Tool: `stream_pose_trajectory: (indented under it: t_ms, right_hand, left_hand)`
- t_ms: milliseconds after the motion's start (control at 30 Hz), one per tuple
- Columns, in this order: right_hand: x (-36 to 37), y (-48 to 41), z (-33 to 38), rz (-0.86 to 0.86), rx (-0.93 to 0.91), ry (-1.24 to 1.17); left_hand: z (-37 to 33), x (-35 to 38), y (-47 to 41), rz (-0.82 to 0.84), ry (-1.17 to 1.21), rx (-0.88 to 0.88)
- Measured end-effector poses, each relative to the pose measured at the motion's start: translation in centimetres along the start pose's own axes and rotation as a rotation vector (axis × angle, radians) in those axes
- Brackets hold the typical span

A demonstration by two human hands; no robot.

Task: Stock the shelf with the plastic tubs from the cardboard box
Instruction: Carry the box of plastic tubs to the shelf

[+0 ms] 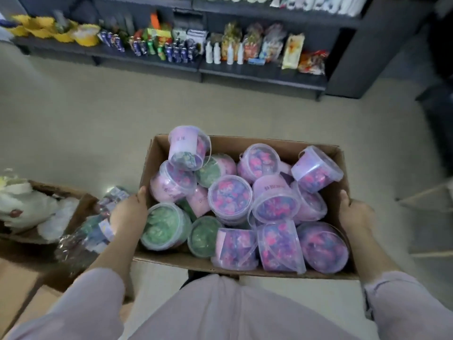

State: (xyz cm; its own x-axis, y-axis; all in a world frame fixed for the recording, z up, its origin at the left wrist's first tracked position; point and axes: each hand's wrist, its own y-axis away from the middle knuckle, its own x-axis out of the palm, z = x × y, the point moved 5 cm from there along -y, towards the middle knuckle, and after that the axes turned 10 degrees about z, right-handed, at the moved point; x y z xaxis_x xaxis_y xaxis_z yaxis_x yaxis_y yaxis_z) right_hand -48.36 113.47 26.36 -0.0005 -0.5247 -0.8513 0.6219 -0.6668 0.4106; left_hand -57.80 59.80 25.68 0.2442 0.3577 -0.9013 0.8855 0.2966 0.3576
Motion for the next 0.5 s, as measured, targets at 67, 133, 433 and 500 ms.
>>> stream_pose_trajectory:
  t_ms: [67, 133, 433, 500]
  right_hand:
    - [-1.3, -1.1, -3.3, -0.029, 0.067, -0.057]
    - [-2.7, -1.7, -6.1, -0.045, 0.128, -0.084]
    - [-10.3, -4.4, -21.0, -0.219, 0.711, -0.281]
    - [-11.7, -4.0, -23.8, -0.267, 0.817, -0.340]
  left_hand:
    - [-5.0, 0.9, -2.2, 0.017, -0.021, 0.068]
    - [-10.1, 1.9, -4.3, 0.046, -0.047, 0.163]
    - [-48.2, 12.8, -8.6, 0.300, -0.146, 0.769]
    - [-56.2, 15.1, -6.6, 0.332, -0.227, 0.887]
